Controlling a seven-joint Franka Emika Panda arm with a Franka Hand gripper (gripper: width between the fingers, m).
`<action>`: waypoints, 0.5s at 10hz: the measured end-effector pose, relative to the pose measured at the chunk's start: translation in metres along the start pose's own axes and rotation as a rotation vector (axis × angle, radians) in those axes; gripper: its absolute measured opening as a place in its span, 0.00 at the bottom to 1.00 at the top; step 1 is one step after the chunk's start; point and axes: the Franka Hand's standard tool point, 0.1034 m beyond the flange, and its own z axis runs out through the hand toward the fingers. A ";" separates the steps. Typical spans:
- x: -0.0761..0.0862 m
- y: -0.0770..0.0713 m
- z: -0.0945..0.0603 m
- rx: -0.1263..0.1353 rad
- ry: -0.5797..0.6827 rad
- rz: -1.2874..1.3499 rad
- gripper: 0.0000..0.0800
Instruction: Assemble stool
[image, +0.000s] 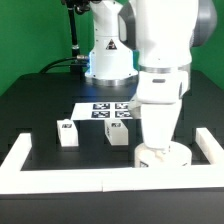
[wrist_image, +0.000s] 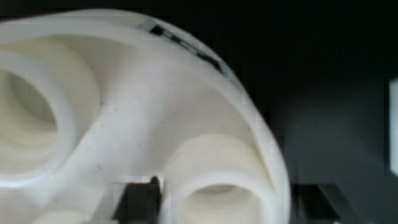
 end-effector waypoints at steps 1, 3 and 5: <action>0.017 -0.005 0.001 0.008 0.003 0.024 0.40; 0.034 -0.011 0.001 0.014 0.003 0.040 0.40; 0.033 -0.011 0.002 0.012 0.003 0.045 0.40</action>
Offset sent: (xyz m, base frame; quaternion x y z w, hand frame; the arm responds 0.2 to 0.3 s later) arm 0.0117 0.0373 -0.0057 -0.0133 0.0215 0.0126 0.9996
